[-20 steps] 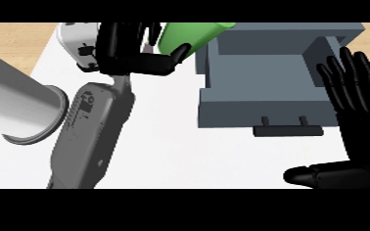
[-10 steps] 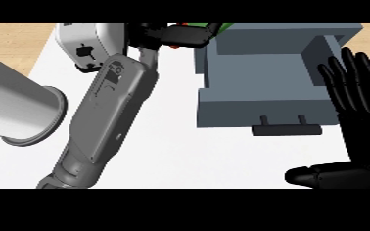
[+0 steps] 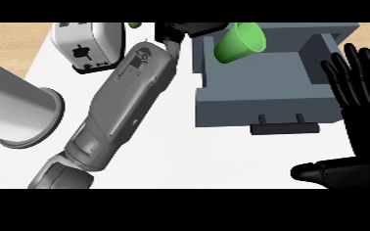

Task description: Pick up the cup, place it into the drawer and close the drawer

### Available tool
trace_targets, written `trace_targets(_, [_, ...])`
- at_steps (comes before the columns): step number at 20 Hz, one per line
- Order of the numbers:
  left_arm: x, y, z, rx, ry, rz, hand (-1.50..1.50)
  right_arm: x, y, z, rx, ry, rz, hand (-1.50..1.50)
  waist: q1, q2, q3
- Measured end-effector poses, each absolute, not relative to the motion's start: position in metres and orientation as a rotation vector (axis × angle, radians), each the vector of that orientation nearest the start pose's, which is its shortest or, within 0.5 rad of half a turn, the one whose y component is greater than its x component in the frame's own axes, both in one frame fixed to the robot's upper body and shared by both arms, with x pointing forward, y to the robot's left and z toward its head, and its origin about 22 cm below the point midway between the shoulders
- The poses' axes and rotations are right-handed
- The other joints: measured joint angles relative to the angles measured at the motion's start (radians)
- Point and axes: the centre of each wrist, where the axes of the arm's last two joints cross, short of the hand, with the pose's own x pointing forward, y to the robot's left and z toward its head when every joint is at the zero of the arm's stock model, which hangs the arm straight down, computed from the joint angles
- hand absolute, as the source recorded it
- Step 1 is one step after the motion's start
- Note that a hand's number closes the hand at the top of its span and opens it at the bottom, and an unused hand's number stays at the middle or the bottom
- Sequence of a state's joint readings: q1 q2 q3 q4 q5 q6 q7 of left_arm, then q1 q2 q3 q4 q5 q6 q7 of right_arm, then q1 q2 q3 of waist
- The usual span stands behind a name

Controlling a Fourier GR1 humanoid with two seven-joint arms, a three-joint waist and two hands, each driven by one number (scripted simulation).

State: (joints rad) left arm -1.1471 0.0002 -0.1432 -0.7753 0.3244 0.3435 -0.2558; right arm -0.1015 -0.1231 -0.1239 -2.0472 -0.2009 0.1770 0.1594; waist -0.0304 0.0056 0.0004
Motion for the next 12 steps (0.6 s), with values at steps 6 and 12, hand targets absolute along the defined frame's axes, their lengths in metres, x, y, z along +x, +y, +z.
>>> trace_targets(6, [0.428,0.030,0.158,-0.203,-1.952,-0.124,1.50,0.229,-0.253,0.132,0.144,-1.996,0.157,-1.50,-0.014,0.004,0.000])
trace_targets(12, [0.429,0.021,0.147,-0.154,-1.920,-0.191,1.50,0.232,-0.249,0.128,0.166,-2.001,0.164,-1.50,-0.032,0.008,0.001])
